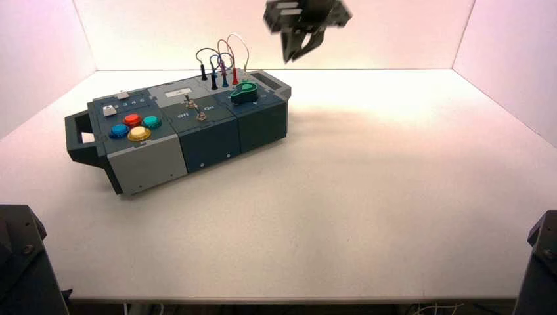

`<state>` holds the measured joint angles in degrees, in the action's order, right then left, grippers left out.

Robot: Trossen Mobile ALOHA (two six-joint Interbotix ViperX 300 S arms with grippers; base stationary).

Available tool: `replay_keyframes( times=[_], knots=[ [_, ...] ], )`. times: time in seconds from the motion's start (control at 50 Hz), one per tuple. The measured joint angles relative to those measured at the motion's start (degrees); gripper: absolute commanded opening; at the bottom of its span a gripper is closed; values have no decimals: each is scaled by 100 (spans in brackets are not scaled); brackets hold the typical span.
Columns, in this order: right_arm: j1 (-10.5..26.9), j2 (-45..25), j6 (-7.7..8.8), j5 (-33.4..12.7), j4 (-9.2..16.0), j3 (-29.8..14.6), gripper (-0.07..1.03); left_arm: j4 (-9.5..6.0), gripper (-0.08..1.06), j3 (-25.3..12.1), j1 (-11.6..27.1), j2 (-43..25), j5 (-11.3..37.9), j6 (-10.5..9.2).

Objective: Move the top slider to position 4.

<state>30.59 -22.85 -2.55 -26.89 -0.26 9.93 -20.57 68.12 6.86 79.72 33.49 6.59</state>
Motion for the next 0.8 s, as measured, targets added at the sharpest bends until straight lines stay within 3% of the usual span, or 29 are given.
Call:
replay_keyframes(
  times=[0.32,0.8],
  knots=[
    [0,-800,35,-519,0,-1002,31,0,-3,9,9,-185,-26,0],
    [0,-1160,88,-809,18,-1512,37,0,-3,9,0,-185,-53,0]
  ],
)
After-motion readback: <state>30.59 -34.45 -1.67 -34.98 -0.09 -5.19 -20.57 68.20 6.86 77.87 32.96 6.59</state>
